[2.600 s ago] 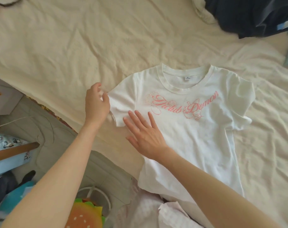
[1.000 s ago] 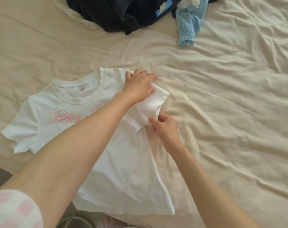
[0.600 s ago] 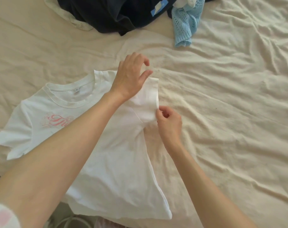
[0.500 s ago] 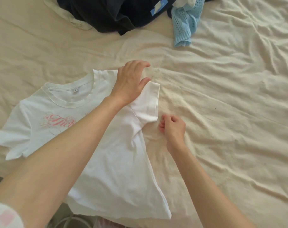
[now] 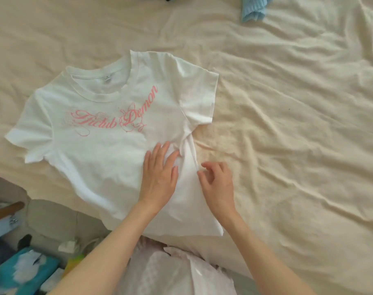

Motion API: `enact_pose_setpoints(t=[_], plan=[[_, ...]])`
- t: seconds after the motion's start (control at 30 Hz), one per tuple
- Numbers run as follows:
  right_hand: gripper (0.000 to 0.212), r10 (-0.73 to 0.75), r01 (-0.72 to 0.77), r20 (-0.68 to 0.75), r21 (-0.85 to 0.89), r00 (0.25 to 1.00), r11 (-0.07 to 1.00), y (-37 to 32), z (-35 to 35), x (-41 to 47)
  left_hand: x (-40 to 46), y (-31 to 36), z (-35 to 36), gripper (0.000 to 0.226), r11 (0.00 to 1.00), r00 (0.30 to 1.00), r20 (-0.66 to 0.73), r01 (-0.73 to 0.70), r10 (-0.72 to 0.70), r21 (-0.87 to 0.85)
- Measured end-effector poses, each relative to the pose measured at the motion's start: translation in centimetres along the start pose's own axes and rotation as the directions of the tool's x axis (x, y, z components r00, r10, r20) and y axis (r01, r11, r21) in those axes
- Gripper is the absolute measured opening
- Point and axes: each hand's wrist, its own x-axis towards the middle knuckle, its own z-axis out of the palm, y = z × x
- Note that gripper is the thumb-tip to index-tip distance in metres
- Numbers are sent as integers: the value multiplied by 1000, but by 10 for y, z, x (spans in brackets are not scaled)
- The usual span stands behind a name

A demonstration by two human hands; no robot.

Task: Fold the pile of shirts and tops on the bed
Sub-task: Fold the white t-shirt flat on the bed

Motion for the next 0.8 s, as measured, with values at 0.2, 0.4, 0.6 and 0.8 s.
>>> enact_pose_setpoints(t=[0.2,0.4,0.6,0.8], plan=[[18,-216,202,-1,-342,976,917,29,5,-44,-42,13,1,39,998,994,87,60,-60,-1],[10,-186,146,-43,-453,982,880,28,9,-57,-74,0,-7,40,997,992,105,74,-73,-8],[20,-130,89,-43,-526,991,846,46,10,-93,-131,-21,-13,46,991,978,162,136,-132,-14],[17,-84,41,-66,-495,994,868,69,8,-118,-180,-31,-10,49,973,945,257,223,-202,-58]])
